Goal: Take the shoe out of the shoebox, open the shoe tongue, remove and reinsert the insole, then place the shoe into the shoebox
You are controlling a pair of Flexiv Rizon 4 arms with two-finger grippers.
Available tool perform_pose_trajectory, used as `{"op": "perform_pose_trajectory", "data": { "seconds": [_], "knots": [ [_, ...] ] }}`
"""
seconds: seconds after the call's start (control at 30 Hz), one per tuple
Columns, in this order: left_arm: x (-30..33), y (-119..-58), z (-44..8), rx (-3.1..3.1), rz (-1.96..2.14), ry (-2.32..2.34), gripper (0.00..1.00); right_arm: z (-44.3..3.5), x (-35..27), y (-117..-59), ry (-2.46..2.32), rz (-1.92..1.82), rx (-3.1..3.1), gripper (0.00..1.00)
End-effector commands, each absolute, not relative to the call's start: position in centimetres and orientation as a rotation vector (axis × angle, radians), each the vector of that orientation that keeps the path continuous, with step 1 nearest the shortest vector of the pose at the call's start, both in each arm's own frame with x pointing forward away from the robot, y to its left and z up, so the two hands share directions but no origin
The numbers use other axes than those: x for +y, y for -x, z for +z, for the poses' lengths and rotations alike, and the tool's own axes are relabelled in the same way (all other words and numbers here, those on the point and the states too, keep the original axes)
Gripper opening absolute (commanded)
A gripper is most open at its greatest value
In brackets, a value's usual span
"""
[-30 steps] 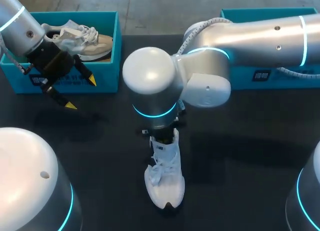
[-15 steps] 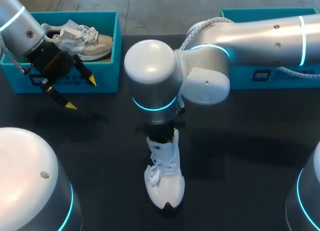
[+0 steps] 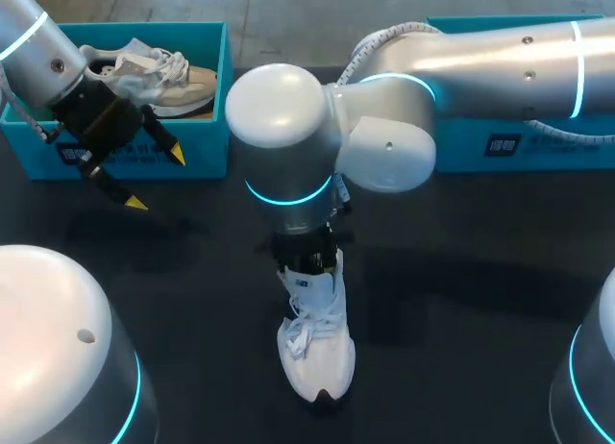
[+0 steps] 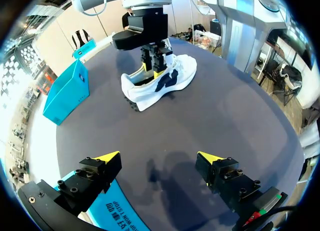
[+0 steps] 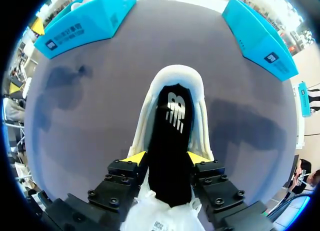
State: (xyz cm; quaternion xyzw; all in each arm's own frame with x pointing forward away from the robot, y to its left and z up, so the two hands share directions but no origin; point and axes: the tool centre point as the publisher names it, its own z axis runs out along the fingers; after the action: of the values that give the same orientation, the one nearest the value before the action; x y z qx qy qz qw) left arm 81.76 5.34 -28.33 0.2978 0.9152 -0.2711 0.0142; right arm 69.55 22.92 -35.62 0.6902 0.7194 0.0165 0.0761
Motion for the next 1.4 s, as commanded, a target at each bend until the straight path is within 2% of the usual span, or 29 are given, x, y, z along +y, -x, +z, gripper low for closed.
{"op": "perform_pose_trajectory", "data": {
  "seconds": [0.03, 0.1, 0.2, 0.3, 1.4],
  "knots": [
    [5.4, -81.7, -28.3, 2.851, -0.839, -0.927, 1.00, -35.9, 23.5, -68.6, -2.318, 0.072, 1.875, 0.64],
    [5.4, -81.7, -28.3, 2.851, -0.839, -0.927, 1.00, -36.0, 23.6, -68.4, -2.321, 0.068, 1.875, 0.80],
    [5.4, -81.7, -28.3, 2.851, -0.839, -0.927, 1.00, -36.0, 23.6, -68.3, -2.326, 0.063, 1.877, 0.85],
    [5.4, -81.7, -28.3, 2.851, -0.839, -0.927, 1.00, -36.0, 23.7, -68.2, -2.329, 0.062, 1.877, 1.00],
    [5.4, -81.7, -28.3, 2.851, -0.839, -0.927, 1.00, -34.2, 23.4, -66.1, -2.359, 0.009, 1.831, 1.00]
  ]
}}
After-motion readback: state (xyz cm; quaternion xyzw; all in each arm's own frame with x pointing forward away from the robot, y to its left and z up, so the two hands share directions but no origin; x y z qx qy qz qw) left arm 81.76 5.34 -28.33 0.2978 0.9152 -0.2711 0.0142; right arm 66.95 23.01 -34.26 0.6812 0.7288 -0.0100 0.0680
